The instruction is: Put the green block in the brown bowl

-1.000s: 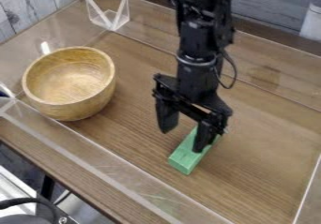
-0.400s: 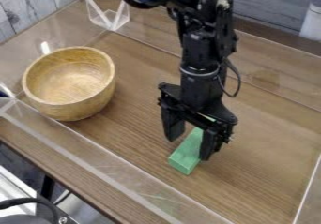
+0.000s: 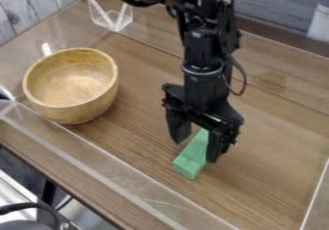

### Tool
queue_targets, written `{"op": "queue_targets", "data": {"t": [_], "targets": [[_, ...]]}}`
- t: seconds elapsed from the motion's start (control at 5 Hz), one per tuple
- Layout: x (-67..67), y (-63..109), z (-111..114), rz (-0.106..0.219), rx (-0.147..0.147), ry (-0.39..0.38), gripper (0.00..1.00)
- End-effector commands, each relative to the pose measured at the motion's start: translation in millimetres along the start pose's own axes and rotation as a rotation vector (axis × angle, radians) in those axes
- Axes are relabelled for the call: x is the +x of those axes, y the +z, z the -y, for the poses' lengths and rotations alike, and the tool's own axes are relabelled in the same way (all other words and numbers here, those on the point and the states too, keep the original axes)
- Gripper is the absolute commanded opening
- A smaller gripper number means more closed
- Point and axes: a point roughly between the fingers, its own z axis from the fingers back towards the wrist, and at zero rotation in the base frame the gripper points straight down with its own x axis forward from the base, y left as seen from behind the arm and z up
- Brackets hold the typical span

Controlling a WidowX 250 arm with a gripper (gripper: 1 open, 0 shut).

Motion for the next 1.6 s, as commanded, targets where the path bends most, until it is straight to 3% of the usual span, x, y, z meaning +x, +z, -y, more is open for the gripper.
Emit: {"op": "queue_targets", "data": {"t": [0.0,1.4], "targets": [[5.1,12.5,-1.8,0.060,-0.002,0.016,1.00],[9.1,8.1,-5.7,0.066,0.004,0.057,1.00]]}}
